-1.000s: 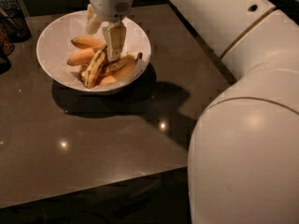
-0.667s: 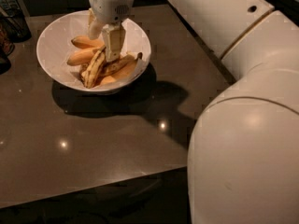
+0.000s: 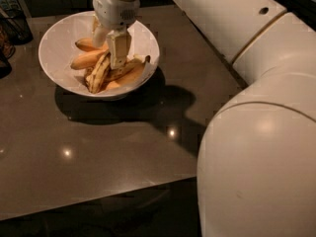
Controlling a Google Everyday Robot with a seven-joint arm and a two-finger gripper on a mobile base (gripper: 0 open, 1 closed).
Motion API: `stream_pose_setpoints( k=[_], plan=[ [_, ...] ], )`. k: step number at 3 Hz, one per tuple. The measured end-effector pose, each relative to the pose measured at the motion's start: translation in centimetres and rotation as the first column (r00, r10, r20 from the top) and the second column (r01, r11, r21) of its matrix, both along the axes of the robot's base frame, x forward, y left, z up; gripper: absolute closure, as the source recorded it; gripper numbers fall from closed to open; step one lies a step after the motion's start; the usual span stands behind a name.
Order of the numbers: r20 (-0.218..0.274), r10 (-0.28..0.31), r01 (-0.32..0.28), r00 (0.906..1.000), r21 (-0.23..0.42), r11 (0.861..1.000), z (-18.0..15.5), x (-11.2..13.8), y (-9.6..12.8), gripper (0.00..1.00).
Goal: Pick banana from white bowl
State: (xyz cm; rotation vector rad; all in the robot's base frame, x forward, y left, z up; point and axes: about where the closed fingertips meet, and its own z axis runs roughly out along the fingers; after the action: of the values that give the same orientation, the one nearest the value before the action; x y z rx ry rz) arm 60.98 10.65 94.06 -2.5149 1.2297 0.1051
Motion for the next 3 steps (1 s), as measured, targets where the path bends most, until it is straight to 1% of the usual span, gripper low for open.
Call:
stream_pose_setpoints(
  k=[1,2,3],
  plan=[
    [-0.009,0.002,-0.002,1.0000,0.002,1.000,-0.30,-0.09,-0.01,0.47],
    [-0.026,0.006,-0.006,0.9996,0.007,1.000,-0.85,-0.17,0.01,0.47],
    [-0.035,0.007,-0.007,0.9994,0.009,1.000,-1.14,-0.21,0.01,0.44]
  ],
)
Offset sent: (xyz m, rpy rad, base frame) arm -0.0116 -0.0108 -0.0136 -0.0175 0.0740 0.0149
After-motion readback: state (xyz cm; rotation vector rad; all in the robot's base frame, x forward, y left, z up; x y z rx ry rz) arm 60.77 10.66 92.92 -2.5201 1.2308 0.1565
